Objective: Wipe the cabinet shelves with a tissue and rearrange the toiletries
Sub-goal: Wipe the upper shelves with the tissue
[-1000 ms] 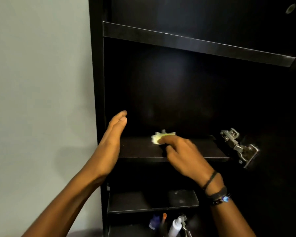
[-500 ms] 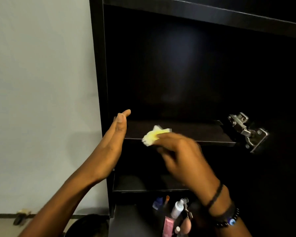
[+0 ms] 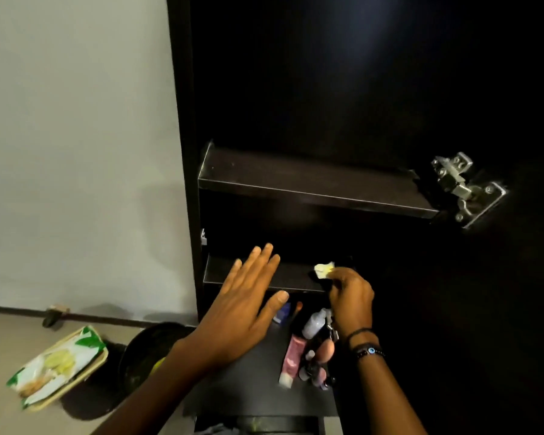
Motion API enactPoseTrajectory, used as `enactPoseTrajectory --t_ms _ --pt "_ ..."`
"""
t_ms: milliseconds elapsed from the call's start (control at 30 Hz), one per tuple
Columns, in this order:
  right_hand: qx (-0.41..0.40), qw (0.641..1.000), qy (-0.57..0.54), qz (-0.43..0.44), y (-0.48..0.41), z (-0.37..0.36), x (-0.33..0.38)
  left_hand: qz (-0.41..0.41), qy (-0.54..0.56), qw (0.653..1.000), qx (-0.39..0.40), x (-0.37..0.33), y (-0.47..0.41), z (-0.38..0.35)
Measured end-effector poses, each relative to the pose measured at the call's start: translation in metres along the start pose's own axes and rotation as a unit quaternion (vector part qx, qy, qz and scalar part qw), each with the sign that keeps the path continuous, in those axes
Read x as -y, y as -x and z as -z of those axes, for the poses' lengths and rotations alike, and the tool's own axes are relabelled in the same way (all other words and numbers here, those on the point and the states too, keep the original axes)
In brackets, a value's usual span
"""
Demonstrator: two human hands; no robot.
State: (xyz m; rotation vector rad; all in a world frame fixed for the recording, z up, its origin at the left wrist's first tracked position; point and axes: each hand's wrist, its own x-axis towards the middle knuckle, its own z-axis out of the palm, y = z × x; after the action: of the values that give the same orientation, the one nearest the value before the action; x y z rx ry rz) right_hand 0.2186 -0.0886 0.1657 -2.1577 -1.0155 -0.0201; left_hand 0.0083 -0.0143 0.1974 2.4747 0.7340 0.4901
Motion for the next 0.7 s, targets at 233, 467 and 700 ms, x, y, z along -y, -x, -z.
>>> enactPoseTrajectory --t_ms 233,467,700 --pt "0.078 0.991 0.101 -0.028 -0.007 -0.030 -0.009 0.117 -0.003 0.987 0.107 0.028 0.032 -0.027" --pt "0.158 0.983 -0.084 0.050 0.061 -0.072 0.042 0.185 0.152 0.969 0.057 0.071 0.075 -0.027" --pt "0.285 0.913 -0.273 -0.104 0.112 -0.133 0.083 0.261 0.289 0.921 0.016 0.134 0.125 -0.018"
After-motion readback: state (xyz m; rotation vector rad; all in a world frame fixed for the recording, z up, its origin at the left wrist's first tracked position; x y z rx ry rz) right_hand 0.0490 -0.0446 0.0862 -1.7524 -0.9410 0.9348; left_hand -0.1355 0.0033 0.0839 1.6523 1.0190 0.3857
